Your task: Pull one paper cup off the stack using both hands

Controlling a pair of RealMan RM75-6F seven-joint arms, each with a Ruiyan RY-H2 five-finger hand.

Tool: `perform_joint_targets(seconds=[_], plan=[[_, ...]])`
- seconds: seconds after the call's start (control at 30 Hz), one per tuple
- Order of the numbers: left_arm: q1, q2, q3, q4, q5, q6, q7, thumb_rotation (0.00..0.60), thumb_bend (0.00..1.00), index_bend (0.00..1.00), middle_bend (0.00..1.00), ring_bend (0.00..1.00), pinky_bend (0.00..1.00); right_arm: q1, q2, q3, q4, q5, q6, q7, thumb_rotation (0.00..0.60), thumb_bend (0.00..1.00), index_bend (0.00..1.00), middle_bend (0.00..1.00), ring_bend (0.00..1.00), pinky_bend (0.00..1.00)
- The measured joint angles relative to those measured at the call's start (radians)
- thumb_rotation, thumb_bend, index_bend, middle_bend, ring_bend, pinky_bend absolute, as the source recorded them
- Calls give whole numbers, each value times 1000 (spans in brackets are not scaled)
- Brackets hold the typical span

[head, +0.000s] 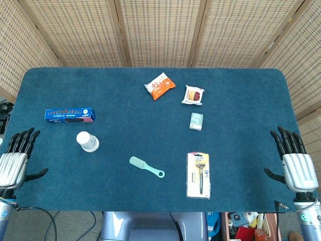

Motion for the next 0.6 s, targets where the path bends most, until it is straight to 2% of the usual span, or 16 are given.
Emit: perform_joint_targets(seconds=[0.13, 0.3, 0.47, 0.6], plan=[[-81, -5, -22, 62, 16, -106, -1, 600, 120, 3, 80, 137, 222, -1, 3, 4, -2, 3, 0, -2, 600, 0, 0, 0, 0, 0], [-201, -61, -55, 199, 30, -246, 16, 600, 123, 101, 161, 202, 269, 2, 2, 9, -1, 18, -7, -17, 600, 0, 0, 0, 0, 0], [-313, -157, -73, 333, 25, -388, 46, 600, 122, 171, 194, 234, 282, 10, -7, 11, 7, 39, -31, -37, 600, 0, 0, 0, 0, 0], [-357, -216, -72, 399, 20, -439, 53, 600, 123, 182, 204, 243, 288, 14, -12, 11, 12, 48, -42, -47, 600, 0, 0, 0, 0, 0]])
